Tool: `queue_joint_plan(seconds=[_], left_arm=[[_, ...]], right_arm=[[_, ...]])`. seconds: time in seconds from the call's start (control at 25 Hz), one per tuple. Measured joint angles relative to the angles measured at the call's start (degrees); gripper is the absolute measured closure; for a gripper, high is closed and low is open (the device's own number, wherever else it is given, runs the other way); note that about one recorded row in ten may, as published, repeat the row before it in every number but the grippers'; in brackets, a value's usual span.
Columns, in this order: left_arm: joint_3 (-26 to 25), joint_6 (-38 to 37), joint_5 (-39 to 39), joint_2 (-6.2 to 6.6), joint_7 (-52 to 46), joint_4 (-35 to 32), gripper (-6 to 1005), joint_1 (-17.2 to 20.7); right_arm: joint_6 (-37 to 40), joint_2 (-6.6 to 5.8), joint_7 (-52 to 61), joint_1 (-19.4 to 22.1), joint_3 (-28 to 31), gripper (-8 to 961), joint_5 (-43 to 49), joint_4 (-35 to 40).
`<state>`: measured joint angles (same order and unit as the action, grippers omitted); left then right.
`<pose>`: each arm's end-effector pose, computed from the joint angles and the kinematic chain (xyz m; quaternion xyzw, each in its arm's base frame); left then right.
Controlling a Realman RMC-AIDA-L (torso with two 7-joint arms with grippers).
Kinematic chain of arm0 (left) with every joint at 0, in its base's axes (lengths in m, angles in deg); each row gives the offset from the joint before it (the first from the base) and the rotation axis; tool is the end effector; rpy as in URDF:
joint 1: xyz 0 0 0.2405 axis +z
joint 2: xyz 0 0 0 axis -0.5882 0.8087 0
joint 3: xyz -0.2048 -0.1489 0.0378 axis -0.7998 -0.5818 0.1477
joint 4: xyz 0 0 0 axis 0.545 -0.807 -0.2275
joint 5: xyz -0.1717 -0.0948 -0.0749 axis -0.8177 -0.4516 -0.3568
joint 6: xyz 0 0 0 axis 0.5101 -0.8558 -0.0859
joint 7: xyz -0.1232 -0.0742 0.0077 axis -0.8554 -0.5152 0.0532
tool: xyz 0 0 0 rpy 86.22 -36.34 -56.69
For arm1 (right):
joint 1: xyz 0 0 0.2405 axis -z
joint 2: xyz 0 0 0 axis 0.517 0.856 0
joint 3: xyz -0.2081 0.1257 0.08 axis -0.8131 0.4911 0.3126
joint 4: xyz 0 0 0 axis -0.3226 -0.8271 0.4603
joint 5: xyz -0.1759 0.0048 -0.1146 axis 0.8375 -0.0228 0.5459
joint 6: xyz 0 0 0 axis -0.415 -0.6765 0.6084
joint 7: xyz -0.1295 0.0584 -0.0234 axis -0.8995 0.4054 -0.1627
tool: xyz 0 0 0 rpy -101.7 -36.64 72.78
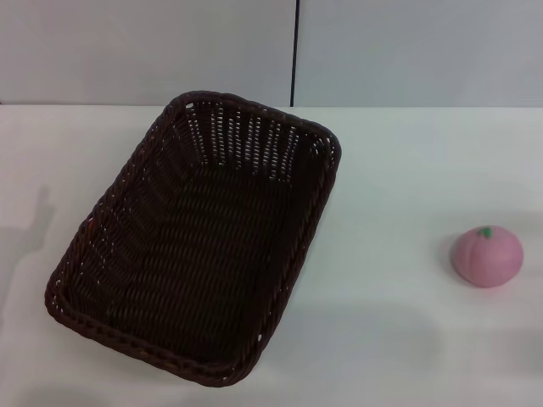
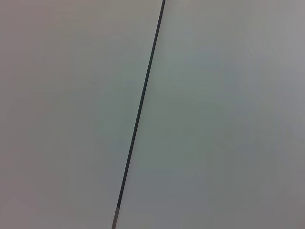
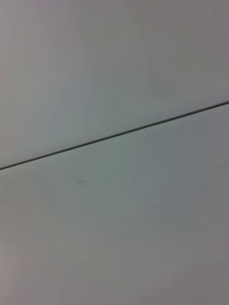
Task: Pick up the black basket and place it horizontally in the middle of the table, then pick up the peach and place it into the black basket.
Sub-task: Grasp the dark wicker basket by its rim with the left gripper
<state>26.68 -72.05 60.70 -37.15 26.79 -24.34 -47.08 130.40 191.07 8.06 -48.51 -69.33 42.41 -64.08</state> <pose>-0.3644 0.2113 0.0207 -0.6029 -0.2488 -0.4170 0.6331 0.3592 0.2394 0.0489 -0.5302 0.2184 0.4445 0.6882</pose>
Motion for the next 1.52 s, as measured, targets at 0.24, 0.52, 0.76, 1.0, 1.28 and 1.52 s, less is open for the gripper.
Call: queue_joint_plan(seconds=[0.24,0.52,0.76,1.0,1.28,1.52], left_arm=[[0.18,0.61,0.0,0.0,0.0,0.0,231,0.17],[0.66,0.89,-0.01,0.12,-0.07,-0.18,234,0.33],[8.59,0.01,0.15,0.61,-8.08,-6.74,241,0.35],[20.38,3.61,2.59,0.6,-31.88,-29.49,247,2.43],[21.57,5.05,20.72,0.89,-64.98,-62.92,254,1.49],[22.21,1.09,37.09,0.76,-81.12,-78.22,261,-2.31]], right_arm=[[-0.82,0.07,0.0,0.21,0.0,378,0.0,-0.18],[-0.9,0.05,0.0,0.48,0.0,381,0.1,-0.23],[-0.64,-0.19,5.32,1.53,-0.47,384,0.42,1.26],[-0.62,-0.23,7.62,2.9,-0.08,387,0.31,2.7],[-0.59,-0.17,9.66,3.76,-0.14,390,0.48,3.4],[-0.59,-0.04,10.16,3.63,-0.52,393,0.54,3.11]])
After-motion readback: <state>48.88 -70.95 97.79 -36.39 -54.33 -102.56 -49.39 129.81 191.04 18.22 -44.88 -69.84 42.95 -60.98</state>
